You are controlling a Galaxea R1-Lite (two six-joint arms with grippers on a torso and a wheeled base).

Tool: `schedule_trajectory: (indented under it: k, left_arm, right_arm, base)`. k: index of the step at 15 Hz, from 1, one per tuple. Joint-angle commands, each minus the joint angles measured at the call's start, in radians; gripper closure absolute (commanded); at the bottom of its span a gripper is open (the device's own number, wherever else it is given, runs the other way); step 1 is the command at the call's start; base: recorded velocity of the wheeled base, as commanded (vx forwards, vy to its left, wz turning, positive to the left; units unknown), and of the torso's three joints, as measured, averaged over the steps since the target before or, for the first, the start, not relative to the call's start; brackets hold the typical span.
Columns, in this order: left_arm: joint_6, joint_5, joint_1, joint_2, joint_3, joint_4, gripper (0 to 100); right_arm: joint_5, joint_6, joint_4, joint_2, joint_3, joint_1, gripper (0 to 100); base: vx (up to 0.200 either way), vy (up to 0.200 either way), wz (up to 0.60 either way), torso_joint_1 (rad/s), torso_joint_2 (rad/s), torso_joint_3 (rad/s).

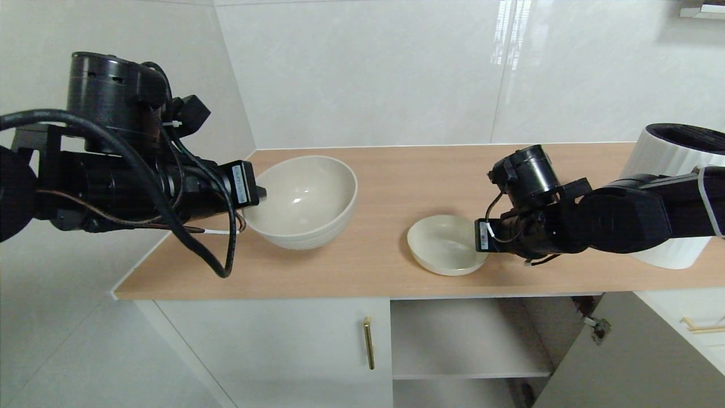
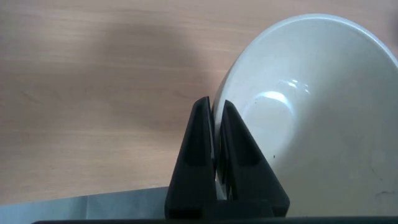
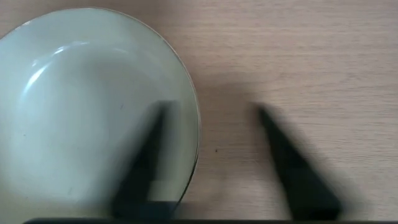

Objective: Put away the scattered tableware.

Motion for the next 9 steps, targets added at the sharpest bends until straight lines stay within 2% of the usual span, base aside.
schedule_trajectory:
  k: [1,4,6,9]
  left_arm:
    - [-0.002,0.0,-0.001,-0.024,0.0,0.0,100]
    - [0.0,0.0,-0.001,-0.028,0.0,0.0,100]
    - [0.004,-0.003,-0.012,-0.028,0.001,0.003,100]
    - [0.014,-0.003,-0.05,-0.057,0.07,0.003,100]
  right_arm:
    - [0.001,0.0,0.001,0.011,-0.002,0.001,100]
    - [0.007,0.043,0.001,-0.014,-0.007,0.003,100]
    - [0.032,0.049,0.021,-0.112,0.004,0.015,100]
    - [0.168,0.049,0.143,-0.291,0.053,0.015,100]
  base:
    - [0.0,0.0,0.0,0.0,0.0,0.0]
    - [0.0,0.0,0.0,0.0,0.0,0.0]
    - [0.0,0.0,0.0,0.0,0.0,0.0]
    - [0.0,0.0,0.0,0.0,0.0,0.0]
